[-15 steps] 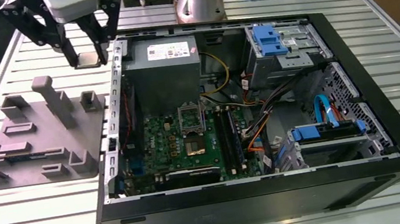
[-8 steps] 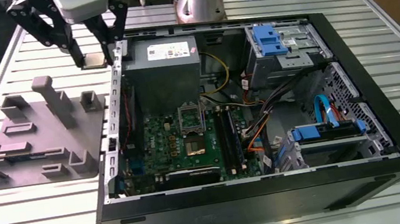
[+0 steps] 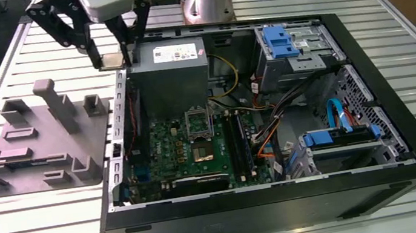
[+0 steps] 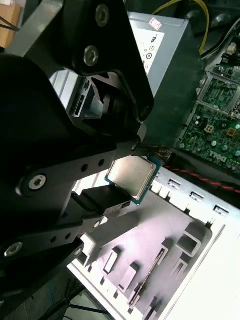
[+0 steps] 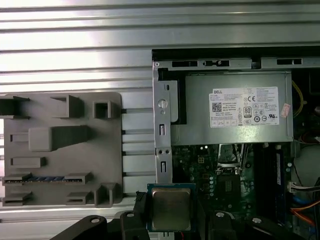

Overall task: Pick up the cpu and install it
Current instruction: 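Pick up the cpu and move it towards the insertion slot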

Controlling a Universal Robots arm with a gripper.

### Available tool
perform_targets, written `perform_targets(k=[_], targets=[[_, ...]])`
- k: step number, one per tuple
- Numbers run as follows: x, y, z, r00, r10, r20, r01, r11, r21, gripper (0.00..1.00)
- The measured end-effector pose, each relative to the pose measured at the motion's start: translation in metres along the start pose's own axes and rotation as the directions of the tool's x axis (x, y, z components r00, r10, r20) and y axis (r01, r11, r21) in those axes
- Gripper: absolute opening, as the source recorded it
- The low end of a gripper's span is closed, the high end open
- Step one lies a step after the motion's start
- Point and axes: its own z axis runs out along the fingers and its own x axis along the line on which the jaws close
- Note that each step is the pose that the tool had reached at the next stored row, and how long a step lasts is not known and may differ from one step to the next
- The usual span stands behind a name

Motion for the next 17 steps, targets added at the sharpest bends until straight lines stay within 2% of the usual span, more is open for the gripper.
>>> perform_targets(k=[10, 17], targets=[[-0.0275, 0.0015, 0.0006, 1.0, 0.0, 0.0, 0.0, 1.0, 0.0, 0.47], [-0.0499, 0.0027, 0.001, 1.0, 0.0, 0.0, 0.0, 1.0, 0.0, 0.47]])
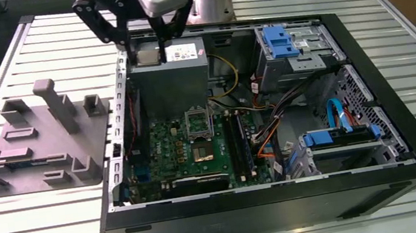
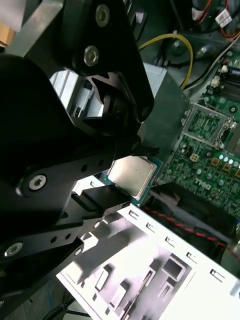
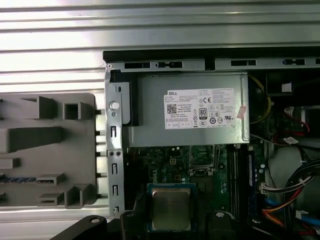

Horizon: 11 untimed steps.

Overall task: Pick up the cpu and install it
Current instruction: 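Pick up the cpu and move it towards the insertion slot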

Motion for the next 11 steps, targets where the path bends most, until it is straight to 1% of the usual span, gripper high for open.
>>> perform_targets(k=[11], targets=[[-0.0346, 0.0018, 0.0006, 1.0, 0.0, 0.0, 0.0, 1.0, 0.0, 0.47]])
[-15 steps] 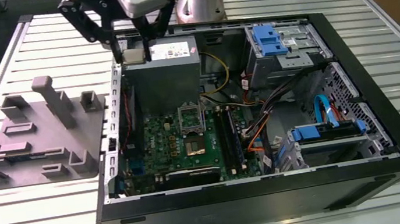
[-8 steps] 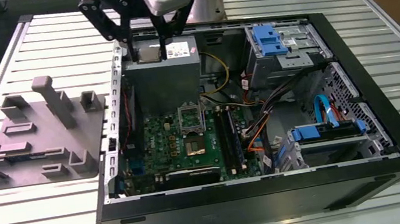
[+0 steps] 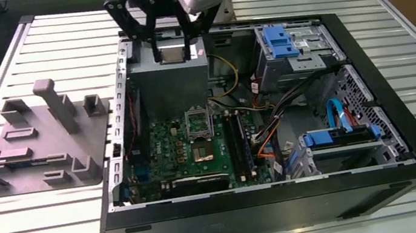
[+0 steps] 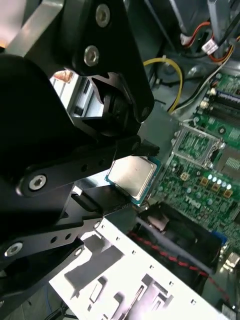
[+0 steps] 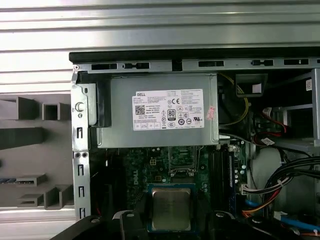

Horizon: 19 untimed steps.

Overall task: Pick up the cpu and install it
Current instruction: 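Pick up the cpu and move it towards the insertion slot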

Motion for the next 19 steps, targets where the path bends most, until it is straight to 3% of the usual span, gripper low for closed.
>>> perform_targets(k=[9, 17, 19], targets=[[-0.0213, 0.0011, 0.0004, 1.0, 0.0, 0.0, 0.0, 1.0, -0.0001, 0.47], [-0.0221, 0.0009, 0.0004, 1.0, 0.0, 0.0, 0.0, 1.0, 0.0, 0.47], [-0.0224, -0.0031, 0.0004, 1.0, 0.0, 0.0001, 0.0, 1.0, -0.0001, 0.47]])
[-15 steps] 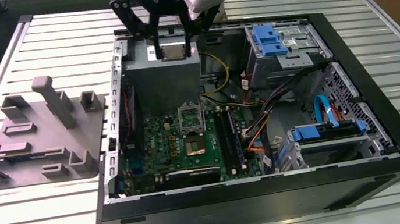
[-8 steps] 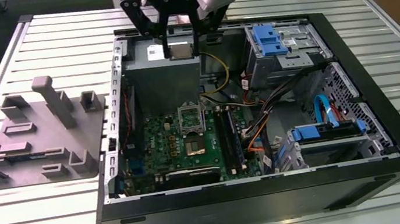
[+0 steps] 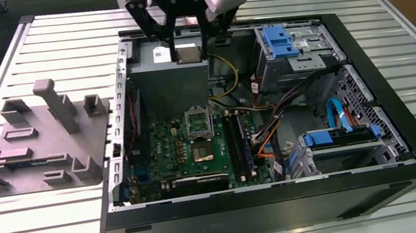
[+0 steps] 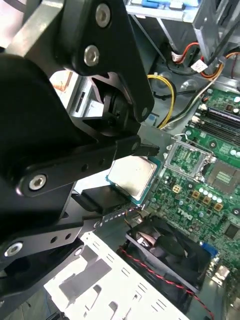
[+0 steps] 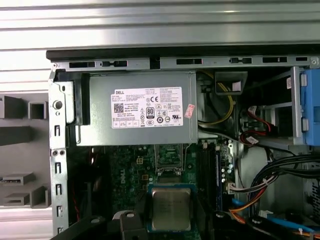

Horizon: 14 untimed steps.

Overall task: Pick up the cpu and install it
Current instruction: 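Pick up the cpu and move it towards the insertion slot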

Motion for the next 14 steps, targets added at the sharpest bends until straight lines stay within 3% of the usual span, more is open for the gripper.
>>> perform_targets(k=[3, 10, 14], targets=[[-0.0007, -0.0076, -0.0001, 1.0, 0.0, 0.0, 0.0, 1.0, 0.0001, 0.47], [-0.0162, -0.0074, 0.0003, 1.0, 0.0, 0.0, 0.0, 1.0, 0.0002, 0.47], [-0.0176, -0.0073, 0.0004, 1.0, 0.0, 0.0, 0.0, 1.0, 0.0, 0.47]])
